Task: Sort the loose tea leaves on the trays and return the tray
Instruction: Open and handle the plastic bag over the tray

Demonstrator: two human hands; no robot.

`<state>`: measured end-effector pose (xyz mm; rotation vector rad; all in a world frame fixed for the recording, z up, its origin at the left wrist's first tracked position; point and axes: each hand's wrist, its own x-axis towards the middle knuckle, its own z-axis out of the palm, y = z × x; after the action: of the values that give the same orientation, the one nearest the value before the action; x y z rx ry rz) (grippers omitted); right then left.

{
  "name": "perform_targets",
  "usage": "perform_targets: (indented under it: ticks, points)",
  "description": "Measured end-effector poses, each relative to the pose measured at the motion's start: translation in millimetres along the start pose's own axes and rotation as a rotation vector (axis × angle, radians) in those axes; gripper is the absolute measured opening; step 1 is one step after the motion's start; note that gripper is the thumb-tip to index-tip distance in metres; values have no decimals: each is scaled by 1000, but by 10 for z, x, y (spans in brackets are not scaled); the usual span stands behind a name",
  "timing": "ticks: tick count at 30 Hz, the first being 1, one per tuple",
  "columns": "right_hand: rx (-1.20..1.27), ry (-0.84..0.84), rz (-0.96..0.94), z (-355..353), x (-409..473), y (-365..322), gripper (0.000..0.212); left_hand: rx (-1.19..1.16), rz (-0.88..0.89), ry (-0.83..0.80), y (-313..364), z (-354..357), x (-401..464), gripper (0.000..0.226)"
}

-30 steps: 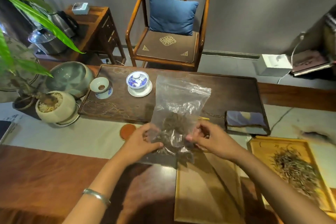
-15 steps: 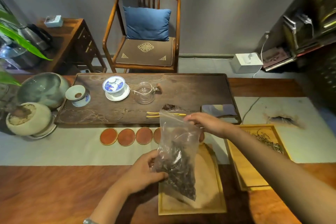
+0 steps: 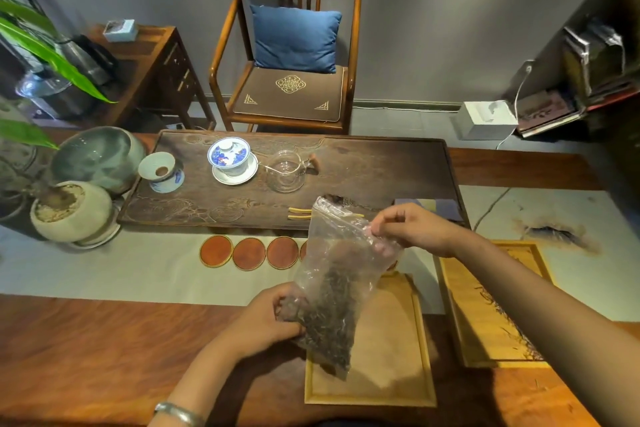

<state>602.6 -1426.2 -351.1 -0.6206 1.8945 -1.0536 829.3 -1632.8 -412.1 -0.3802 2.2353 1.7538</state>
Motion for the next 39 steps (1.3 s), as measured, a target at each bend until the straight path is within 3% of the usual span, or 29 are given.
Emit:
perform_targets:
  ticks: [6, 11, 13, 16, 20, 23, 28, 35, 39]
  points:
    - [38, 78, -18, 14, -134, 35, 9, 8, -59, 139, -163, 46, 64, 28]
    - [102, 101, -41, 95, -323, -14, 5, 107, -112, 271, -111, 41, 129, 45]
    - [139, 130, -52, 158, -402, -50, 6, 233, -74, 365, 4, 23, 151, 48]
    - [138, 223, -92, 285, -490, -106, 14, 235, 78, 447, 319, 59, 172, 31]
    - [140, 296, -129, 438, -583, -128, 21, 29, 201, 226, 769, 299, 231, 7]
    - [113, 261, -177, 528, -647, -101, 19, -83, 175, 102, 957, 476, 322, 23]
    - [162, 206, -213, 644, -738, -4, 18, 11, 137, 103, 969, 603, 400, 34]
    - [387, 70, -194, 859, -858, 110, 17, -281, 108, -17, 858, 662, 213, 30]
    - [403, 85, -108, 968, -878, 170, 23, -252, 85, -61, 808, 659, 126, 27]
